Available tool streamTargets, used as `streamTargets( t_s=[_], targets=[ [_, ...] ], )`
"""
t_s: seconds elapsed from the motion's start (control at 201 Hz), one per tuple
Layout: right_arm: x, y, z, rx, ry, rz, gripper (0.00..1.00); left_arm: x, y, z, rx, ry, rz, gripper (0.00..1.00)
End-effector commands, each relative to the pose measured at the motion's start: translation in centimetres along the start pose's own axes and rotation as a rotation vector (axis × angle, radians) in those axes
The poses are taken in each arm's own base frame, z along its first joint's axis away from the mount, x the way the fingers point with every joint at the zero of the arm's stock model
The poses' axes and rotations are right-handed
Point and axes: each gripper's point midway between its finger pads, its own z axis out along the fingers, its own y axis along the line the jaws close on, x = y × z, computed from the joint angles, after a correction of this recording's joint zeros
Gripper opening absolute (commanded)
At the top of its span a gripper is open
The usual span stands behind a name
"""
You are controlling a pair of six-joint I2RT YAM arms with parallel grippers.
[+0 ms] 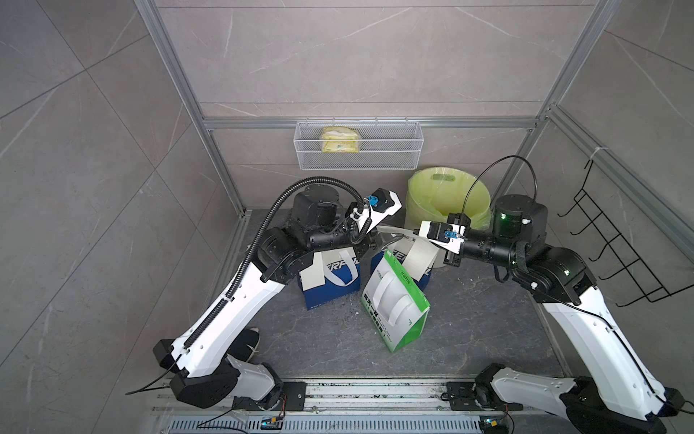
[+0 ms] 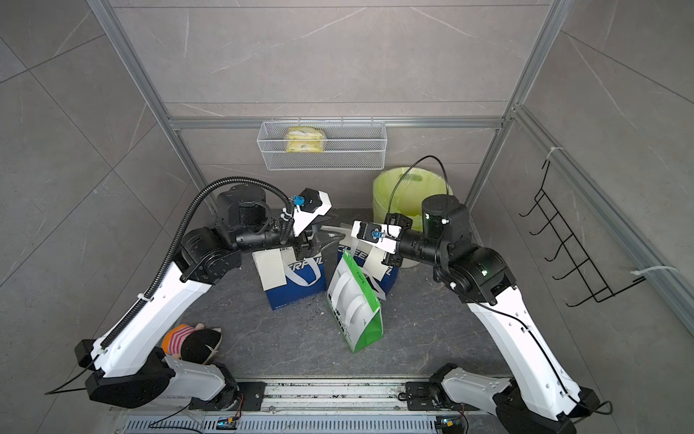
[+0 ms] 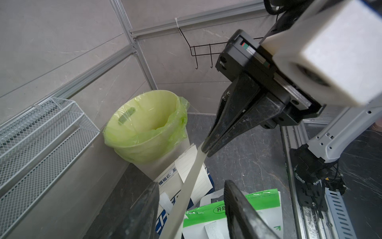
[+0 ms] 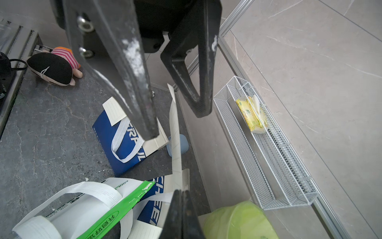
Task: Shred takeout receipts and throw away
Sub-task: Shred the takeout receipt.
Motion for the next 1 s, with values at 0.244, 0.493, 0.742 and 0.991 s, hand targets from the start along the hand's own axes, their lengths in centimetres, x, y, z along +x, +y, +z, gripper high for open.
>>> streamTargets(
  t_s=[0.244,0.493,0.742,0.991],
  targets=[
    [-2.1,0.5,-1.0,-0.030,-0.056,-0.056,0.00,-1.0,-0.8,0.1,0.067,-0.003,0.016,0.47],
    [-2.5,0.6,-0.8,-0.039,-0.061,-0.075,0.00,-1.2,-0.8,0.5,0.080,-0.009,0.007,0.38],
    [-1.8,0.7,-0.2,-0.030,-0.022,-0.086,0.00,-1.4,-1.1,0.4,0.094,-0.021,-0.005,0.20],
    [-1.1,0.3,0.3,0.018,0.011,-0.095,0.00,-1.7,-1.7,0.1,0.114,-0.059,-0.027,0.00]
  ],
)
